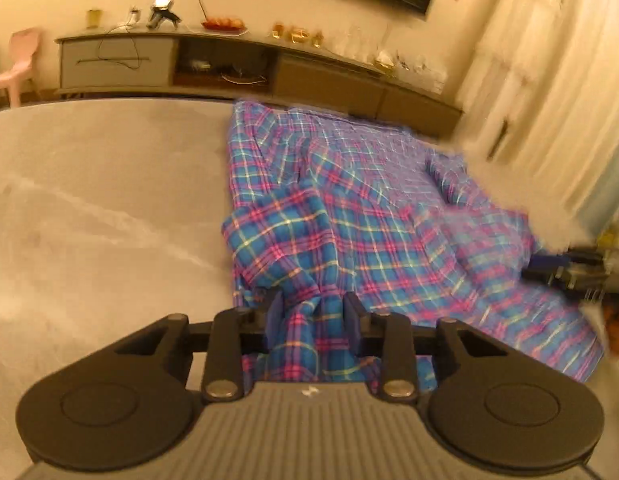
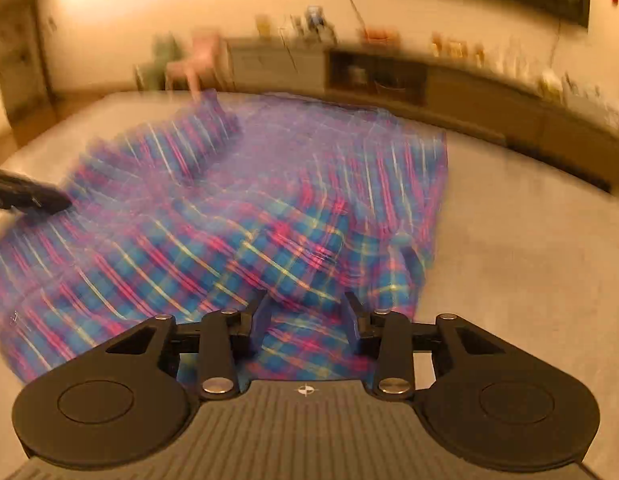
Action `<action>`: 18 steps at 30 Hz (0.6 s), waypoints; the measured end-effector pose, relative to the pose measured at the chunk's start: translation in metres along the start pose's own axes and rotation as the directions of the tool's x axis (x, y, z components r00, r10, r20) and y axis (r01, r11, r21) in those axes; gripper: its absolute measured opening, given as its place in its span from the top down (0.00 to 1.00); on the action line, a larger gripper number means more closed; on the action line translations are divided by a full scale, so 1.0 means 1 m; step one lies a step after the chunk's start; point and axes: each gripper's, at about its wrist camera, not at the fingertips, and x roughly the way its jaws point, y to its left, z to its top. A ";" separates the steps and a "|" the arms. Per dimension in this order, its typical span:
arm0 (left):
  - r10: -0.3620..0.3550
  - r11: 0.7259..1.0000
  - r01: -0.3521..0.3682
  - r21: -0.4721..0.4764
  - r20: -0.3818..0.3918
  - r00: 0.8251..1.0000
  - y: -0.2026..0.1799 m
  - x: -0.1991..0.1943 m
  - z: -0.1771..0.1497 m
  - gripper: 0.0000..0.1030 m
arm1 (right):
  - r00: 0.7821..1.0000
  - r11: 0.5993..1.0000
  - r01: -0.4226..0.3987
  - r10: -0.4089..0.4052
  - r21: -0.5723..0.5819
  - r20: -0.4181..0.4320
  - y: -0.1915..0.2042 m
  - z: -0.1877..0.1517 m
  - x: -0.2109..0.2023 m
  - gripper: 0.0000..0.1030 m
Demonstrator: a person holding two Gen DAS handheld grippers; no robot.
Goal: Fold clothes
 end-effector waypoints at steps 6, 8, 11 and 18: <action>0.008 1.000 -0.008 -0.007 -0.080 0.997 -0.007 -0.020 -0.012 0.69 | 0.998 1.000 -0.004 0.003 -0.013 -0.064 0.006 -0.007 -0.003 0.57; 0.020 1.000 -0.021 -0.011 -0.102 0.995 -0.013 -0.034 -0.022 0.69 | 0.995 0.999 -0.017 0.012 -0.045 -0.099 0.015 -0.014 -0.012 0.57; 0.047 0.999 -0.048 -0.006 -0.117 0.992 -0.023 -0.053 -0.041 0.69 | 0.986 0.995 -0.054 0.040 -0.087 -0.161 0.028 -0.025 -0.032 0.54; 0.071 0.994 -0.074 0.077 0.036 0.997 -0.042 -0.078 -0.008 0.69 | 0.992 0.992 -0.122 0.123 -0.017 0.034 0.032 0.007 -0.062 0.54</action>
